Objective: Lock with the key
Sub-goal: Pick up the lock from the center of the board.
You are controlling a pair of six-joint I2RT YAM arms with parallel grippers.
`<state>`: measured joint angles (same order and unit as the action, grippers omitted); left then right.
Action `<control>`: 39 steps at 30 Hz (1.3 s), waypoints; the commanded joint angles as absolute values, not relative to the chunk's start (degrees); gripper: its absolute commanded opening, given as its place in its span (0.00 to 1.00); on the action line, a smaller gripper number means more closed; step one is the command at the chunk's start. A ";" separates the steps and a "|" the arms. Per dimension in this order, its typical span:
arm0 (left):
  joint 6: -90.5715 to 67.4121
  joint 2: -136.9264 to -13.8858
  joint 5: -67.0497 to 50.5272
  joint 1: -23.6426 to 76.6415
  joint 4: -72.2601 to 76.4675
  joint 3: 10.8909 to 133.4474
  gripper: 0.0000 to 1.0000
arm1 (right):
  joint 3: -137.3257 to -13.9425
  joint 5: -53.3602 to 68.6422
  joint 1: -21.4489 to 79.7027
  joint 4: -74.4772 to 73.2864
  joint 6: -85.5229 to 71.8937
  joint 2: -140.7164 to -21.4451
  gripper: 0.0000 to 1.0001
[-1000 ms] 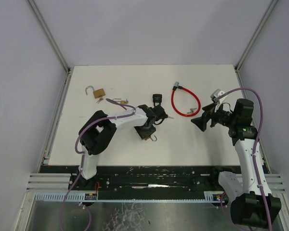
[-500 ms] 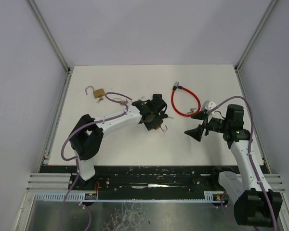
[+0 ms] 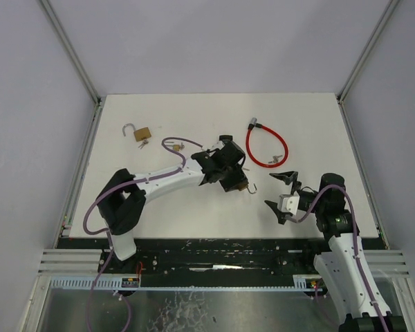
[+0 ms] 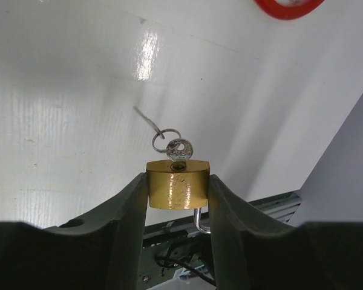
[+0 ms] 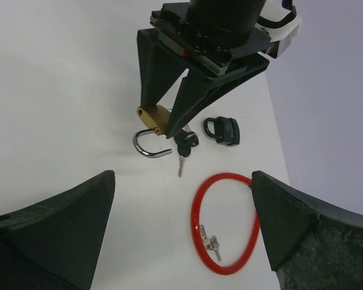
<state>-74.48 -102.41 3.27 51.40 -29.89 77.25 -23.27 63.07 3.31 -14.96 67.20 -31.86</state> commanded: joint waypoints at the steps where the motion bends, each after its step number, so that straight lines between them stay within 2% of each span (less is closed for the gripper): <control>1: -74.53 -105.59 -1.71 51.93 -25.61 80.79 0.00 | -22.14 55.61 4.96 -9.94 77.10 -32.50 1.00; 10: -74.54 -110.84 -3.97 52.04 -27.81 85.79 0.00 | -20.87 49.29 11.89 -17.49 92.81 -32.86 0.98; 15: -75.40 -112.44 -5.42 52.25 -28.04 87.49 0.00 | -17.49 39.30 16.21 -13.03 95.23 -33.21 0.96; 21: -75.48 -112.97 -5.78 52.41 -28.04 87.63 0.00 | -14.72 33.35 18.71 -6.89 96.72 -33.35 0.88; 39: -74.79 -113.66 -7.29 52.89 -28.04 88.68 0.00 | -11.39 32.87 21.75 -2.62 101.66 -35.61 0.35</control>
